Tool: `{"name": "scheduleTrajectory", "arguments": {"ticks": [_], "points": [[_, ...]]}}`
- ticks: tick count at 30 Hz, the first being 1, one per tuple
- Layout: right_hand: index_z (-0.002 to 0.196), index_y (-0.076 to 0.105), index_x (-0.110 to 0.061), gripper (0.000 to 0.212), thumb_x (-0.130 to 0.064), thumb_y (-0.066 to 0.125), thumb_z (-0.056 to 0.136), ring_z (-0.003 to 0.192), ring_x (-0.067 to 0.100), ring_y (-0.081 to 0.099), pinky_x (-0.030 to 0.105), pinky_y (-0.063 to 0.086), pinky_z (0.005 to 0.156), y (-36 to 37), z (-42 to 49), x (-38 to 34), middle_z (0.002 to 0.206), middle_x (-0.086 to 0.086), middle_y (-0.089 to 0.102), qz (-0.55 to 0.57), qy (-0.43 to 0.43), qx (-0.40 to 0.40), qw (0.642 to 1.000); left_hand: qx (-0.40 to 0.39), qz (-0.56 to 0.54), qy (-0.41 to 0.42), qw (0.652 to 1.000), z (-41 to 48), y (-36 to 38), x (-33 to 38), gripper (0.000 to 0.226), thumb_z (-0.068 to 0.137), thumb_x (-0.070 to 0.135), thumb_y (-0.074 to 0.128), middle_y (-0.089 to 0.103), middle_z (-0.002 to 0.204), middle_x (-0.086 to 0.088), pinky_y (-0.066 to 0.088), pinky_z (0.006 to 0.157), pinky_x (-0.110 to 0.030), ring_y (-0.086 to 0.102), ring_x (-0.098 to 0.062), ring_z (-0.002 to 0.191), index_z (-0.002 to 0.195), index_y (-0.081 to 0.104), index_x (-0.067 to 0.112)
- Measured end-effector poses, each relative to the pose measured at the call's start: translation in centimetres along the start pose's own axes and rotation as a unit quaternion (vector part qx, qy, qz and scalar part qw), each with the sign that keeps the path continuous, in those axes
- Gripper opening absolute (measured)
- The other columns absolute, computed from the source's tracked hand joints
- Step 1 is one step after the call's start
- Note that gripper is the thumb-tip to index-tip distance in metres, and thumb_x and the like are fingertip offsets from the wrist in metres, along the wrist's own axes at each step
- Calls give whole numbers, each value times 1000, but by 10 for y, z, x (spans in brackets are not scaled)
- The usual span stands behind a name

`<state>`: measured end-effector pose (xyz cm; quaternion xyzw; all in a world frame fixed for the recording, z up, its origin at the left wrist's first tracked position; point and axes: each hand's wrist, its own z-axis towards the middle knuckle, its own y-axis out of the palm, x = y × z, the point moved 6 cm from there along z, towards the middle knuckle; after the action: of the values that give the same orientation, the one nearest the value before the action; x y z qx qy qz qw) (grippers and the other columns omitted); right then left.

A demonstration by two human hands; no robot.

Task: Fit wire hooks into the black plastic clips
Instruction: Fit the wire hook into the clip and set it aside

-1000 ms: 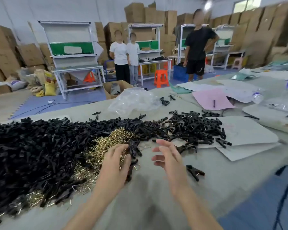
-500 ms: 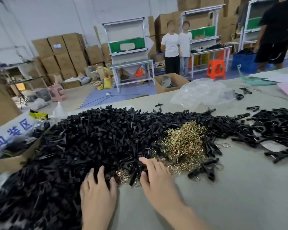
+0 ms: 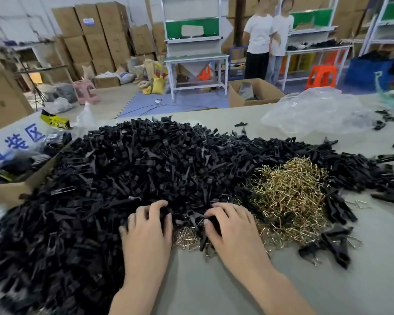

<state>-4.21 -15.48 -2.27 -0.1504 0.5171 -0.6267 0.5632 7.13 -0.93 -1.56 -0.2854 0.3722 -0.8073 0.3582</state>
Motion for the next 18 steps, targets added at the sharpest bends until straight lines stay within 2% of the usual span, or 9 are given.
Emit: {"name": "scheduleTrajectory", "arguments": {"ticks": [4,6,10,12,15,18], "points": [[105,60,-32,24,-44,40,100,111,9,52,28,35,104,1,-1,1,110,-18,58,20,-2,-8,1000,1,-53,24,998,0,-3,4,27,86,20,74,61,92,-1,50,73,-46,60,-27,82,111,65,22],[107,60,-30,24,-44,41,101,108,9,51,26,33,103,-2,-1,2,109,-18,58,27,2,-1,1000,-10,-92,33,995,-1,-3,6,26,88,19,71,61,95,1,51,73,-41,59,-24,85,114,65,23],[117,60,-28,27,-40,40,104,110,7,48,25,33,106,-13,-4,-3,114,-16,59,62,1,33,998,-23,-207,24,978,-3,-8,9,25,97,28,53,56,104,8,42,76,-19,50,-12,96,120,63,26],[127,56,-31,34,-45,35,104,118,2,44,19,30,106,-17,-6,-4,122,-18,58,92,-1,32,995,-19,-252,34,967,-5,-14,14,27,97,32,48,55,105,11,40,77,-13,51,-10,100,120,63,28],[140,46,-41,43,-57,33,103,127,-9,43,9,31,105,-16,-8,-4,132,-30,52,232,14,-10,972,4,-286,71,956,-9,-26,27,21,100,31,50,54,107,13,40,84,-9,51,-9,100,117,62,31],[137,54,-45,38,-56,45,102,117,-8,57,5,41,94,-15,-8,-2,125,-32,62,394,43,-57,916,-12,-287,135,948,-17,-29,44,20,100,32,48,56,107,12,42,86,-16,51,-8,100,117,60,33]]}}
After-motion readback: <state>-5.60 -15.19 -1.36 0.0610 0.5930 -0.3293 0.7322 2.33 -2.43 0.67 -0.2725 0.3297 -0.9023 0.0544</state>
